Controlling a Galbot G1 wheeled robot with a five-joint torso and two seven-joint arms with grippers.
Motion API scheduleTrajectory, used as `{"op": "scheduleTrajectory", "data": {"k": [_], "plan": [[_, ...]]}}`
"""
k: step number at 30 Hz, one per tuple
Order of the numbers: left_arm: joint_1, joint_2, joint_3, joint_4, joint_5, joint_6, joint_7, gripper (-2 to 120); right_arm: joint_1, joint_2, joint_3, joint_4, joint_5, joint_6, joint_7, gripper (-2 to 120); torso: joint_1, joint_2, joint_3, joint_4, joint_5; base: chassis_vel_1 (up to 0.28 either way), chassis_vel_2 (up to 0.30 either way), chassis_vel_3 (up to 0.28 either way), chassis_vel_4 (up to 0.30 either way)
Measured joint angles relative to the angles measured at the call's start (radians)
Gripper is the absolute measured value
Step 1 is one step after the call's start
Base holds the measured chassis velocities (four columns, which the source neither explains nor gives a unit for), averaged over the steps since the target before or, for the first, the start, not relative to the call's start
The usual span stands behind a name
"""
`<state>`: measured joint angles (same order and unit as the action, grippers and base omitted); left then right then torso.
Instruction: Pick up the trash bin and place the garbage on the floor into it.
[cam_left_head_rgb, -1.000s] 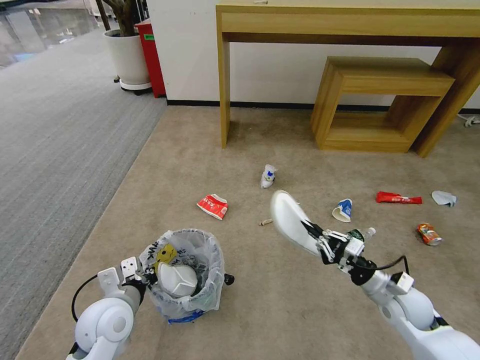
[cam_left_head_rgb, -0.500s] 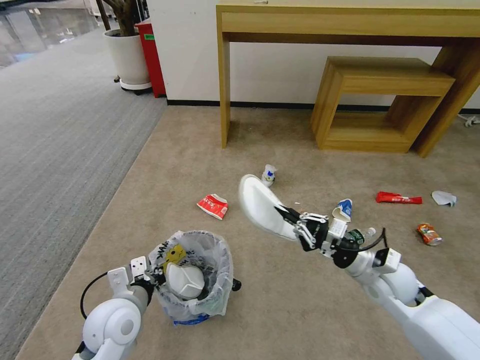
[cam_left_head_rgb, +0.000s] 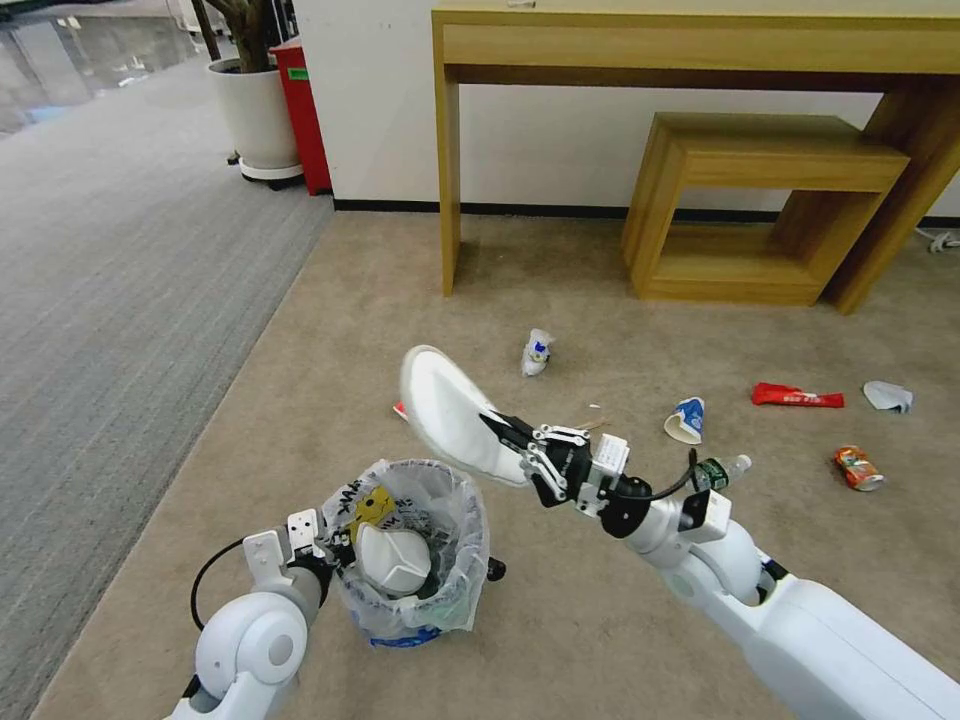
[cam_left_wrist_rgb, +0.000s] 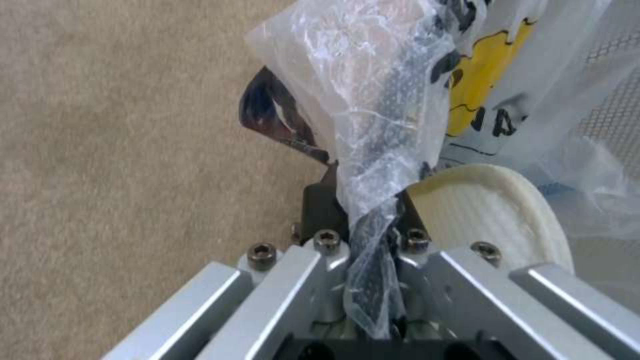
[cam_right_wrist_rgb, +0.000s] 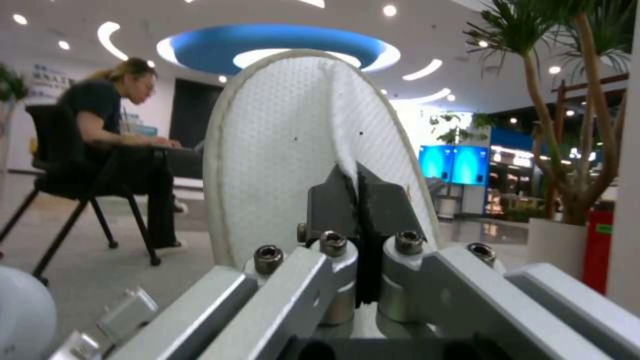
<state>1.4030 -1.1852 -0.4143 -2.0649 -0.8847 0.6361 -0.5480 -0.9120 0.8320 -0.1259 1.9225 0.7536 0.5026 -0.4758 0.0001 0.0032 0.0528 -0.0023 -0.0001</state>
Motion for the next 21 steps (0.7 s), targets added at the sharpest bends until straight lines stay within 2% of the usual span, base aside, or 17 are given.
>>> {"op": "scheduleTrajectory", "data": {"k": [8,21], "plan": [[-0.018,0.017,0.003,-0.011,-0.023,0.003,-0.005,0,0.082,0.033,-0.102,-0.009,0.035,-0.010,0.034,0,0.000,0.000,0.000,0.0000,0.0000,0.000,0.000,0.000,0.000],[-0.054,0.007,0.010,-0.004,-0.039,0.003,-0.012,0,0.170,0.064,-0.219,0.007,0.072,-0.027,0.066,0,0.000,0.000,0.000,0.0000,0.0000,0.000,0.000,0.000,0.000]]}}
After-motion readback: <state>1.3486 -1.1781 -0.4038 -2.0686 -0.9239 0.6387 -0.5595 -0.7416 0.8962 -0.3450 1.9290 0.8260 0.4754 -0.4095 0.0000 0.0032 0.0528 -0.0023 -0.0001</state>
